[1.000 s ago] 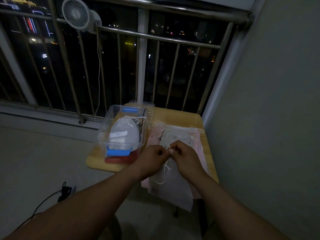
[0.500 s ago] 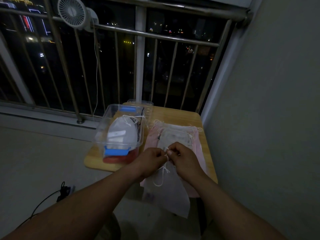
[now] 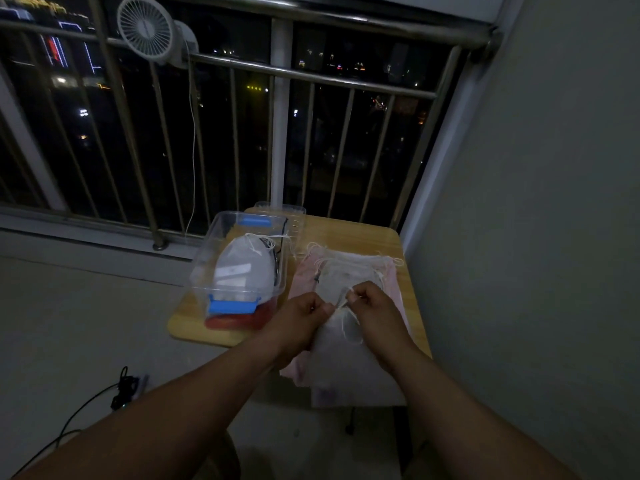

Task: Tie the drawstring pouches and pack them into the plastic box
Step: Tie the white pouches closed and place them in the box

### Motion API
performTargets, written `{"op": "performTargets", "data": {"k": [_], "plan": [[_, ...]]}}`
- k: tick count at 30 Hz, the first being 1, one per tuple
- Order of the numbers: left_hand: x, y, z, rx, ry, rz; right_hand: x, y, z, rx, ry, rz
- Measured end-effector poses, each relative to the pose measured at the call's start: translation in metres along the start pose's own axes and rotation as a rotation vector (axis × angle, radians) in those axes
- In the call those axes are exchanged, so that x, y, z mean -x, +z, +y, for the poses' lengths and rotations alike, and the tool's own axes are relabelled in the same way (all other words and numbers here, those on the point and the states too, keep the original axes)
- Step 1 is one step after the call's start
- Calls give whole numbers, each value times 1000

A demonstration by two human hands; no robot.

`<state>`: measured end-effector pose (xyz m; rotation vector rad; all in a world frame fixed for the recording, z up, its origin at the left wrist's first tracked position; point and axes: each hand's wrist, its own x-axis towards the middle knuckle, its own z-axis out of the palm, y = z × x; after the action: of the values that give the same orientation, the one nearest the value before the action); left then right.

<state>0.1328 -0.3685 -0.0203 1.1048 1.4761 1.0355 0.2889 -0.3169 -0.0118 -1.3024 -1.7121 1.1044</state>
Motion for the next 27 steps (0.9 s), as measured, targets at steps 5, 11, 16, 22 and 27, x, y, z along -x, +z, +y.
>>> {"op": "performTargets", "data": {"k": [5,11,16,22,27], "plan": [[3,2,4,-124,92,43,-7,-4,6,-38,63,118],[3,-1,5,-74,93,102,-11,0,-1,43,9,138],[10,0,13,52,-28,-53,-20,-4,-10,-20,6,182],[4,-18,21,-24,139,227,-31,0,-22,-124,123,7],[-10,-50,27,-12,161,465,-38,17,-26,-100,142,-243]]}}
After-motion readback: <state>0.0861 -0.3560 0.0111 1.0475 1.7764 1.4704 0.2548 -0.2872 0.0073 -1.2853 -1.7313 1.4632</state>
